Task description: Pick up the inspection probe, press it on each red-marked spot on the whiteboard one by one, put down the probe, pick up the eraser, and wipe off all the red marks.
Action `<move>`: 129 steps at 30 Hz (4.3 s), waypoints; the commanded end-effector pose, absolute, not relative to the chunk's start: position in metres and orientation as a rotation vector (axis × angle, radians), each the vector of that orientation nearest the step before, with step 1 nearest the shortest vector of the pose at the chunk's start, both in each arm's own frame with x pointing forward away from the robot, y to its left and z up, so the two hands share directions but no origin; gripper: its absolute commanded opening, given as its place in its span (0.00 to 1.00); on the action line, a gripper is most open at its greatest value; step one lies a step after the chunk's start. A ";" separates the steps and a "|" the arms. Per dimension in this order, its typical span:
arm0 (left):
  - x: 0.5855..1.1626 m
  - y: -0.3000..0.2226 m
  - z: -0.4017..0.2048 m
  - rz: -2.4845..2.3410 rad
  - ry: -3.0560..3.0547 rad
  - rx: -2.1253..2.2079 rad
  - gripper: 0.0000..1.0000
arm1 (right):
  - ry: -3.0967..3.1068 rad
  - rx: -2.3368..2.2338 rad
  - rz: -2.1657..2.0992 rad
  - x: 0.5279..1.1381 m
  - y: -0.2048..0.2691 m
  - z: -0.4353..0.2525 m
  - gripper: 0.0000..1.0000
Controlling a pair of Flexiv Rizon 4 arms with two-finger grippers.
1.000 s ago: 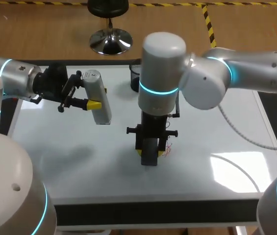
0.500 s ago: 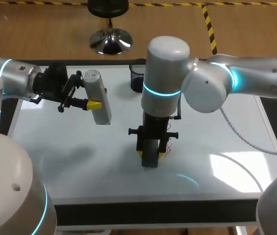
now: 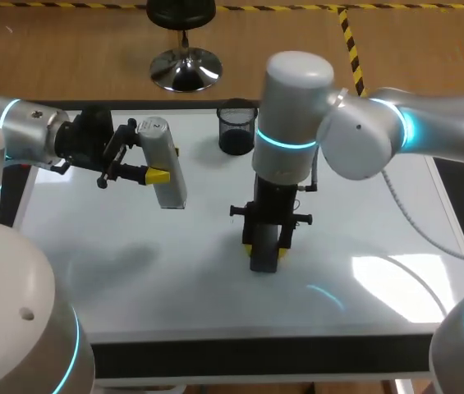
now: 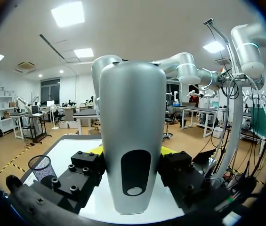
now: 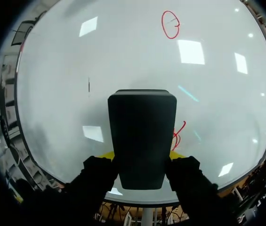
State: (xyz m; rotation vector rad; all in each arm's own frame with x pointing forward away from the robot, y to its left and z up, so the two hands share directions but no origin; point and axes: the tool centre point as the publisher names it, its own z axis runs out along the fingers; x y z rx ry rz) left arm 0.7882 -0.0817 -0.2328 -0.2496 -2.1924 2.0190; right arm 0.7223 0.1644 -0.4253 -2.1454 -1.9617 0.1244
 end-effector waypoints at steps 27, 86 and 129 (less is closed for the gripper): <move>0.790 -0.081 -0.232 2.018 -2.188 -0.254 0.00 | -1.690 -2.321 0.088 0.681 0.080 -0.421 0.00; 0.790 -0.081 -0.232 2.018 -2.188 -0.254 0.00 | -1.852 -2.138 0.120 0.735 0.134 -0.435 0.00; 0.790 -0.081 -0.232 2.018 -2.188 -0.254 0.00 | -1.986 -2.507 0.198 0.716 0.013 -0.375 0.00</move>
